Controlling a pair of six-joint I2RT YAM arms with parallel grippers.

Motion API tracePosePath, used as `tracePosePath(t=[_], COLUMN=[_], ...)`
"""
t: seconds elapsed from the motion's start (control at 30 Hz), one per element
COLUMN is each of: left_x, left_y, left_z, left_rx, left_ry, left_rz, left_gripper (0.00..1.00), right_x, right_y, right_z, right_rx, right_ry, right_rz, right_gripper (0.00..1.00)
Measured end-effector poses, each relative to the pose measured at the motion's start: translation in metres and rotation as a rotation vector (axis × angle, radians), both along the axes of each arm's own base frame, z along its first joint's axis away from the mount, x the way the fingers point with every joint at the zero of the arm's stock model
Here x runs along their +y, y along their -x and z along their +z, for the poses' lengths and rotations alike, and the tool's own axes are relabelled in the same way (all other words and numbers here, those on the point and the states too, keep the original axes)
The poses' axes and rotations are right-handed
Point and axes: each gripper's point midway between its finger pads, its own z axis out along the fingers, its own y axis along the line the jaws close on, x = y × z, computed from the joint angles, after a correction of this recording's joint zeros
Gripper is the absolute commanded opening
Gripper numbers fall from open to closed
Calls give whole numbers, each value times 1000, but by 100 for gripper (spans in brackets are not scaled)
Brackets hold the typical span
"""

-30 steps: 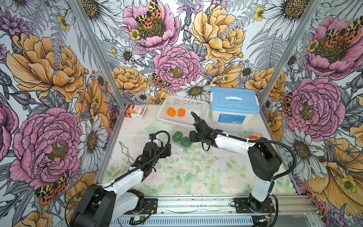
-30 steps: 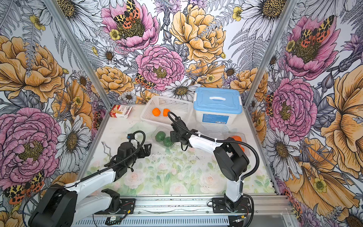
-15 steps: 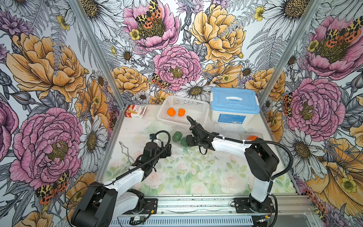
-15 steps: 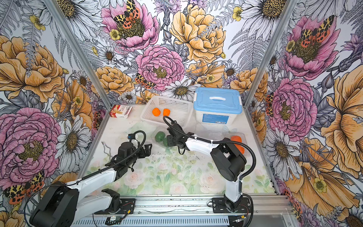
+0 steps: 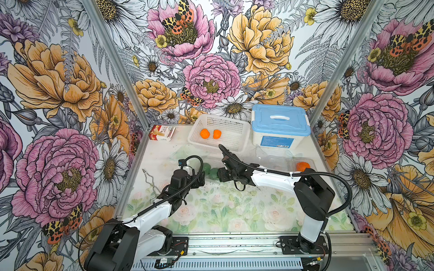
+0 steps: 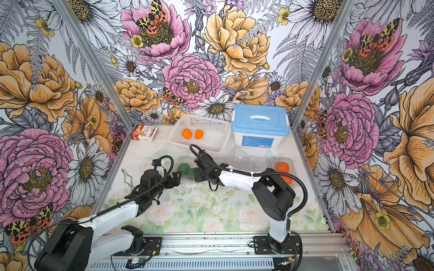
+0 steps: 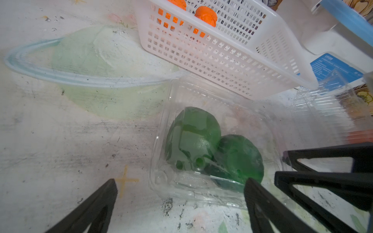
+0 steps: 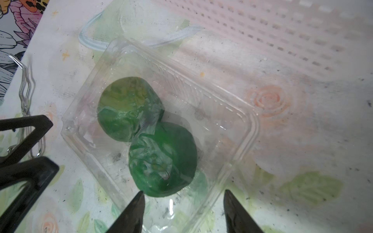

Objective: Take oranges out of containers
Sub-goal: Adjust the packing box at the center of the board.

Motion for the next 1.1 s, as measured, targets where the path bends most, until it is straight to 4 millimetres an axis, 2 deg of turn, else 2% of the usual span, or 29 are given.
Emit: tracePosePath(t=[0.2, 0.47, 0.63, 0.93, 1.1], left_x=[0, 0, 1, 0, 0], left_y=[0, 1, 1, 1, 2], left_z=[1, -4, -6, -5, -5], left_rx=[-5, 9, 13, 13, 14], left_ry=[2, -3, -5, -4, -3], left_rz=[0, 0, 0, -2, -4], left_gripper=[99, 99, 99, 99, 99], right_x=[-10, -40, -49, -49, -48], right_y=[-11, -38, -53, -53, -51], right_z=[21, 22, 15, -6, -10], right_rx=[-38, -51, -57, -23, -17], right_ry=[-25, -10, 14, 48, 55], right_rz=[-28, -96, -127, -124, -119], right_gripper=[61, 61, 61, 60, 60])
